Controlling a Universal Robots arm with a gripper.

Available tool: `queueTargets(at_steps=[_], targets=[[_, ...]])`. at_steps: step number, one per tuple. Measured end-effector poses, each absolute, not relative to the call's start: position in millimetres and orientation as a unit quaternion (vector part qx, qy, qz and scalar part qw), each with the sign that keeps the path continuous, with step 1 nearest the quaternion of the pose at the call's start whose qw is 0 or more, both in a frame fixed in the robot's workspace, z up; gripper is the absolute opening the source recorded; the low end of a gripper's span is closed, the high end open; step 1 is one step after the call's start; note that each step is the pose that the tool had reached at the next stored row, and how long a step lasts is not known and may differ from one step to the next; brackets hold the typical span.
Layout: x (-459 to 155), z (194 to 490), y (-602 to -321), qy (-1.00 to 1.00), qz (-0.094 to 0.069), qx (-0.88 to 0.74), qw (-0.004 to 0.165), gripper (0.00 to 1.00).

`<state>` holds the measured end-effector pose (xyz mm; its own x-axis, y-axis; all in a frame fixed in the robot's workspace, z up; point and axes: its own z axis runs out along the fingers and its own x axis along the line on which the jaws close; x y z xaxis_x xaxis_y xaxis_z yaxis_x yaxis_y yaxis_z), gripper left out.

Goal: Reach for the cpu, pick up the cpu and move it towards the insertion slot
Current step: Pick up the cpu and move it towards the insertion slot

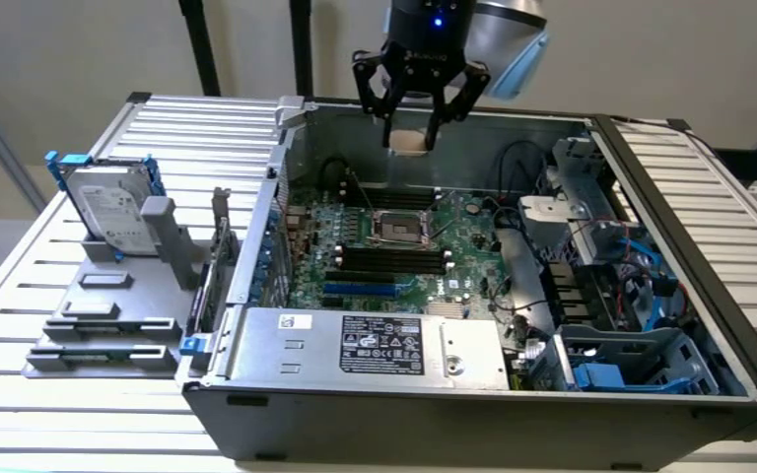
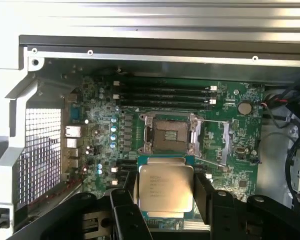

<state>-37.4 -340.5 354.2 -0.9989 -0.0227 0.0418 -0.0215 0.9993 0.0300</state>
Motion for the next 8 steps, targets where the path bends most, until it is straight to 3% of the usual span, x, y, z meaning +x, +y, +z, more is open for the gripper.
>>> queueTargets(at_steps=[8], targets=[[-35.1, 352.3, -336.4, -1.000, -0.016, 0.011, 0.014, 0.55]])
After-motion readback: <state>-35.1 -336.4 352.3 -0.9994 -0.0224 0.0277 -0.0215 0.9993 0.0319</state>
